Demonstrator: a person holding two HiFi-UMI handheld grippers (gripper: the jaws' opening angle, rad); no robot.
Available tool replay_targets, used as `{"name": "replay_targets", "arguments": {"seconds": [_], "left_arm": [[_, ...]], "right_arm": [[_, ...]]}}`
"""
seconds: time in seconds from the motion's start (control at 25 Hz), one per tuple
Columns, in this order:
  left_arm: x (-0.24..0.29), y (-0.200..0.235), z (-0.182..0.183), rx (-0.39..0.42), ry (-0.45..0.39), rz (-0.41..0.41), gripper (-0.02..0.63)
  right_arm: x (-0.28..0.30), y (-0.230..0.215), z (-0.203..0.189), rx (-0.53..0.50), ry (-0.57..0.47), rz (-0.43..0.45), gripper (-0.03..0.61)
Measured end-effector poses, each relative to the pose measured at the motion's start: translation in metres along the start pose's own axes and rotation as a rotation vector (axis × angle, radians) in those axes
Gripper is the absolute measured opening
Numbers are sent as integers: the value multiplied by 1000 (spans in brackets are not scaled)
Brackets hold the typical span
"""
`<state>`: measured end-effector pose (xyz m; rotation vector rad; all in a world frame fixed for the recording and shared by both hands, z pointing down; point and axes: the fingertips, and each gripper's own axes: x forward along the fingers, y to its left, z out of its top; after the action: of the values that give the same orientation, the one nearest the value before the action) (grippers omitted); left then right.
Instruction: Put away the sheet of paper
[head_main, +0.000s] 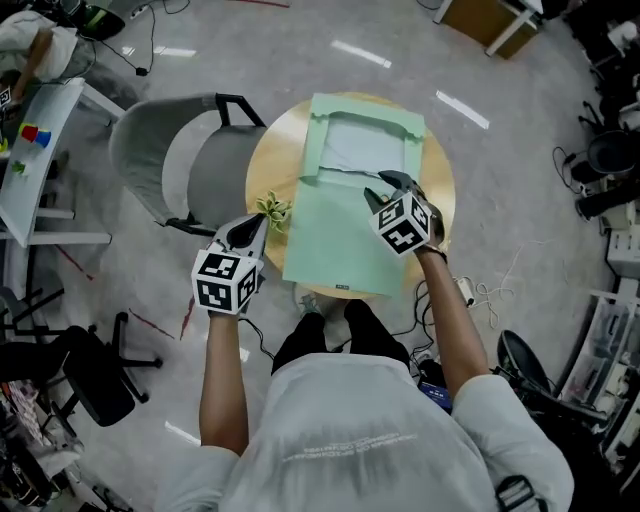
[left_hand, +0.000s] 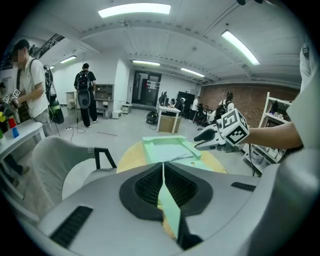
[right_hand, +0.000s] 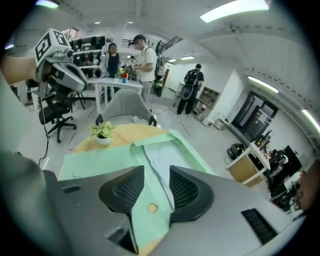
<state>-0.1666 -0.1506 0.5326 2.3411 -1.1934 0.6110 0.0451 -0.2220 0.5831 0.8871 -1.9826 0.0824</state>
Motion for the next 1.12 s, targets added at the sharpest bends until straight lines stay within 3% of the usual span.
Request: {"name": "replay_targets", "arguments": {"seconds": [0.24,0.44,0.76,1.12], "left_arm": [[-5,-12,82,157,-133,-58,28],[-15,-33,147,288,-245,-66,27],[-34,-78,229,425,-395,-49,28],[-55,-121,295,524,-510,-39,28]], "right_arm": [[-101,-42,27,170,-134,-240,52],[-171,-64,49,263,-276,-334,28],[-274,-107,76,217,-431,-455,28],[-333,-147,90,156,-520,-530,28]]}}
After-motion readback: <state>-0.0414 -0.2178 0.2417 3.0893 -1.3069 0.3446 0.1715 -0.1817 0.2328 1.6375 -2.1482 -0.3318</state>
